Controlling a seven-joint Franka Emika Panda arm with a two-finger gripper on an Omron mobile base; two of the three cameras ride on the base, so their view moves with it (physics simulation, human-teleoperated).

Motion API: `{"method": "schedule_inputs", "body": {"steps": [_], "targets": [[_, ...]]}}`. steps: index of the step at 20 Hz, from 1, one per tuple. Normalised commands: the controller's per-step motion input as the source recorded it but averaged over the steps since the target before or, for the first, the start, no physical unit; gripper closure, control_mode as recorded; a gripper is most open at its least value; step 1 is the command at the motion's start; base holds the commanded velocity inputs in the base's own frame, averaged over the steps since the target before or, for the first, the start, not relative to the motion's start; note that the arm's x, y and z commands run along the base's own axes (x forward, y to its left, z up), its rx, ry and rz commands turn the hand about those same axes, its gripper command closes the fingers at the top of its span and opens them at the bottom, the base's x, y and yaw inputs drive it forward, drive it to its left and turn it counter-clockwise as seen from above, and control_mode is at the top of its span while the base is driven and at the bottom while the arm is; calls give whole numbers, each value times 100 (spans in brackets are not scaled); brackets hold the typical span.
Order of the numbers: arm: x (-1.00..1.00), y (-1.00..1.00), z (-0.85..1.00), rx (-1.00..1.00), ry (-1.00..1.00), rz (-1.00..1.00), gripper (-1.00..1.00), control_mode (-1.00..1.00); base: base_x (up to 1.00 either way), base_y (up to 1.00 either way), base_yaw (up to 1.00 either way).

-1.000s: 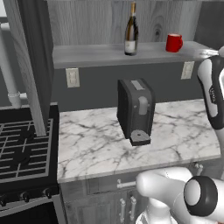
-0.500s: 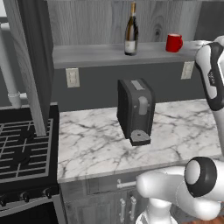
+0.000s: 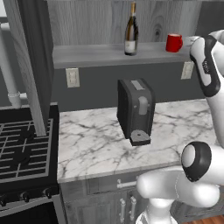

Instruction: Open the cabinet directly in front. Then move the wine and the mug to the dining counter with the candle on it.

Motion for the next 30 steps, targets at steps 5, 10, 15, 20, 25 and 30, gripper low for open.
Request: {"method": "schedule_inputs", "body": {"steps": [5, 10, 15, 20, 25, 30], "targets": [[47, 0, 0, 0, 1, 2, -100, -100, 0, 0, 0], [49, 0, -1, 0, 2, 2, -100, -100, 0, 0, 0], [46, -32, 0, 0, 1, 8, -100, -100, 0, 0, 0], [38, -28, -7, 0, 2, 11, -100, -100, 0, 0, 0], [4, -4, -1, 0, 0, 4, -100, -100, 0, 0, 0], [9, 0, -13, -2, 5, 0, -100, -100, 0, 0, 0]]}}
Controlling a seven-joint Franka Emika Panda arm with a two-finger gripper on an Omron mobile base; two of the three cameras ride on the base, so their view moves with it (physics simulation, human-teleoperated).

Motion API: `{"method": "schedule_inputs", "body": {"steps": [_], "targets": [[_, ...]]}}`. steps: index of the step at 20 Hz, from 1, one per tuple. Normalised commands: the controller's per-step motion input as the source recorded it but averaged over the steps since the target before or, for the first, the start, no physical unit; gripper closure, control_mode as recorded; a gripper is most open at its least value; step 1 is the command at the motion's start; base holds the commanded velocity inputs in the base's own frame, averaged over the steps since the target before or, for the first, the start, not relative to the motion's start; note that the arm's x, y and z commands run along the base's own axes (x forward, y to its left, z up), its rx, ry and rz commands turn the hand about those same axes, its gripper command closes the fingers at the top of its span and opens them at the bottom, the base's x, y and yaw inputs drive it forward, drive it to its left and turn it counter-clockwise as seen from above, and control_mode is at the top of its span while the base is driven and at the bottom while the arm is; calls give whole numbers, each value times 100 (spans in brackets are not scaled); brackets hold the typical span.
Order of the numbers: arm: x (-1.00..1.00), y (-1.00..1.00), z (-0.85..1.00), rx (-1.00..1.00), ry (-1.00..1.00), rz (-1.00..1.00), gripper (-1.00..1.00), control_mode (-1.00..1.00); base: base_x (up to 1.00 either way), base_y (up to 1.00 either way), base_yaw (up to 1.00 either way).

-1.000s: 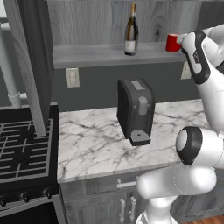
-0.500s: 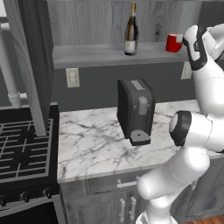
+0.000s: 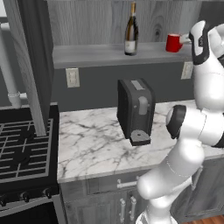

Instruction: Open the cabinet directly in front. Then move the wine and the mug to the dining counter with the candle on it.

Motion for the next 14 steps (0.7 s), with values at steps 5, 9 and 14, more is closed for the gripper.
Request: {"method": "schedule_inputs", "body": {"steps": [5, 9, 14], "targets": [[19, 0, -18, -2, 7, 0, -100, -100, 0, 0, 0], [22, 6, -4, 0, 2, 0, -100, -100, 0, 0, 0], [25, 0, 0, 0, 0, 0, -100, -100, 0, 0, 0]]}}
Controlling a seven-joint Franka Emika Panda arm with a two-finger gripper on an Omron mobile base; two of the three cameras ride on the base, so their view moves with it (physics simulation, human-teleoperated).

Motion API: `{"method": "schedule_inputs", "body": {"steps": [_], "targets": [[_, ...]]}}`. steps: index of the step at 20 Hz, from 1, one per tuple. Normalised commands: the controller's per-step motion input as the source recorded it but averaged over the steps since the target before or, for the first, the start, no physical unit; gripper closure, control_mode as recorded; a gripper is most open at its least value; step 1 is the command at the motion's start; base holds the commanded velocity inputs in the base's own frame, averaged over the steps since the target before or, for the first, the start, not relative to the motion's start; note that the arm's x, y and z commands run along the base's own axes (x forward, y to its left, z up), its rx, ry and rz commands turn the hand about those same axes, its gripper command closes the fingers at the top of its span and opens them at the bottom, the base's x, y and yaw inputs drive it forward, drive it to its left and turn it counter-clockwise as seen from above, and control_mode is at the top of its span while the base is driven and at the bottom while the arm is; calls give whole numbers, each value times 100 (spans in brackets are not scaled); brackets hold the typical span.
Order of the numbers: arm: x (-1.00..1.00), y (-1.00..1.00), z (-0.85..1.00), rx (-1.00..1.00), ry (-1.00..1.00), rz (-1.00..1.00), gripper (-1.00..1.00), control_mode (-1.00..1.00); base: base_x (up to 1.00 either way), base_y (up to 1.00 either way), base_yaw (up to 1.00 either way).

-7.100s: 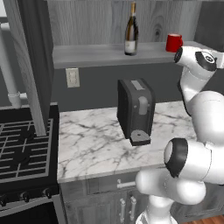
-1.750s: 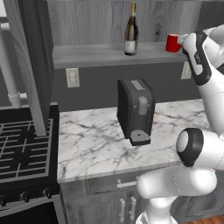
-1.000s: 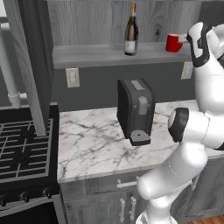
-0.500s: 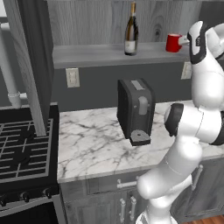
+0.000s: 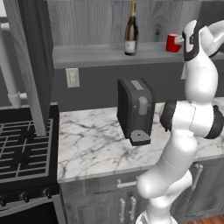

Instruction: Open the cabinet directly in front. Then move the wine and the mug to the dining counter with the candle on it.

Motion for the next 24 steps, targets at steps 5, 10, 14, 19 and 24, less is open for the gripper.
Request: {"method": "schedule_inputs", "body": {"steps": [5, 10, 14, 19, 24], "targets": [[36, 0, -12, 0, 0, 0, -100, -100, 0, 0, 0], [37, 0, -20, 0, 1, 0, -100, -100, 0, 0, 0], [35, 8, -15, 0, 2, 0, 100, -100, 0, 0, 0], [3, 0, 0, 0, 0, 0, 100, -100, 0, 0, 0], [0, 0, 0, 0, 0, 0, 100, -100, 0, 0, 0]]}}
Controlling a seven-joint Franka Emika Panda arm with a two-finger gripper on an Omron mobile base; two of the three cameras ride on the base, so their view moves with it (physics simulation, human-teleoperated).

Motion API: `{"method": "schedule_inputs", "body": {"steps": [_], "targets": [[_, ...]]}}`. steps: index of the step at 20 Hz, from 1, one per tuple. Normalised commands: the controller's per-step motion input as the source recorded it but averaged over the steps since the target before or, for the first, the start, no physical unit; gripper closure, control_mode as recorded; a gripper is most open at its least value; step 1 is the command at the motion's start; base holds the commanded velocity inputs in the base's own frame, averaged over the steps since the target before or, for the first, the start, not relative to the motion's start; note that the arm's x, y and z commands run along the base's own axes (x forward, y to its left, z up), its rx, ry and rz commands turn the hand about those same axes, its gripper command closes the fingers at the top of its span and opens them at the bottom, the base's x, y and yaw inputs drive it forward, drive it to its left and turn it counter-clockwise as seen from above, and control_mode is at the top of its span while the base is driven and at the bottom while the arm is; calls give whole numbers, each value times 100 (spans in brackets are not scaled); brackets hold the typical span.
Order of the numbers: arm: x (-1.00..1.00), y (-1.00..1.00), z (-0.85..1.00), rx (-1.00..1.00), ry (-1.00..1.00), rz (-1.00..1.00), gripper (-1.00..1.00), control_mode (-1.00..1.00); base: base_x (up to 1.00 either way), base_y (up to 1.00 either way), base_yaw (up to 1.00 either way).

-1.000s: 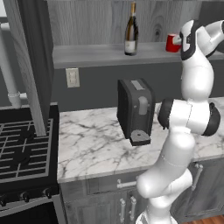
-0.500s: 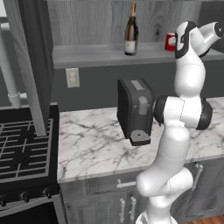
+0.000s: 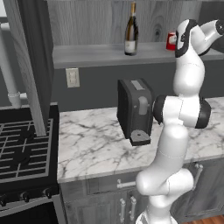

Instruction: Open the cabinet directly in front. Then move the wine and the mug to the dining counter with the candle on it.

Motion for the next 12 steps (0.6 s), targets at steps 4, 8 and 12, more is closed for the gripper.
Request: {"method": "schedule_inputs", "body": {"steps": [4, 8, 12], "targets": [[0, 0, 0, 0, 0, 0, 100, -100, 0, 0, 0], [-52, 0, -8, 0, 0, 1, 100, -100, 0, 0, 0], [-98, 9, -28, 0, 0, 14, 100, -100, 0, 0, 0]]}}
